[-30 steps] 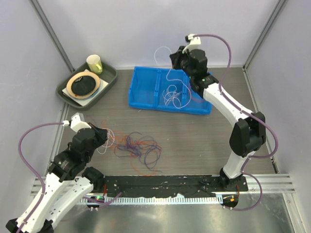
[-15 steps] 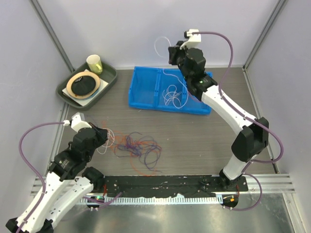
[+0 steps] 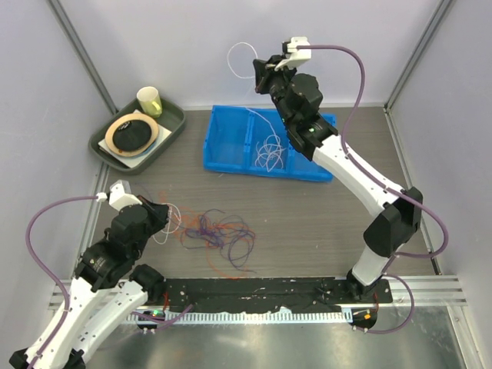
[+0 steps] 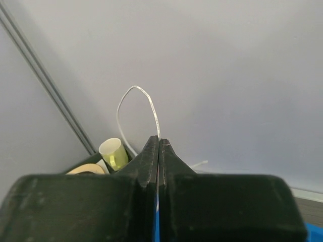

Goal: Untangle the cables

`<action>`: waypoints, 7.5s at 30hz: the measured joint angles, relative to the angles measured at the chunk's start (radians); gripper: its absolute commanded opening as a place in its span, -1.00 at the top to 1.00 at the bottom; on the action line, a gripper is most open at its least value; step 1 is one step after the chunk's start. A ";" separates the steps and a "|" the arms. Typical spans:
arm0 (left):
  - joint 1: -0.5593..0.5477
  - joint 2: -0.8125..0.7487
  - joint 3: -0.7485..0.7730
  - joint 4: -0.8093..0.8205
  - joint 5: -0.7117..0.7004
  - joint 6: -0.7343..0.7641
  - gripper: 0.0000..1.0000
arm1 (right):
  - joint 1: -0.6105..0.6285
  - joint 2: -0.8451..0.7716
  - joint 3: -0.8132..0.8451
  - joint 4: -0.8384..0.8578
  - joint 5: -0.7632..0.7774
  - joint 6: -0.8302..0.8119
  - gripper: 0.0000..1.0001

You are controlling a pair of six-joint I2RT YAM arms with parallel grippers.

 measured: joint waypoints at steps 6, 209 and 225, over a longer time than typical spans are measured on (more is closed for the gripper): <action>0.000 0.001 0.000 0.000 0.000 0.000 0.99 | -0.018 0.088 0.000 0.023 0.014 -0.041 0.99; 0.273 0.408 0.829 -0.061 -0.509 0.143 0.99 | -0.084 -0.617 -1.255 -0.390 0.161 0.390 0.98; 0.274 0.494 0.844 0.094 0.127 0.258 0.99 | -0.100 -0.814 -1.222 -0.356 -0.097 0.215 -0.43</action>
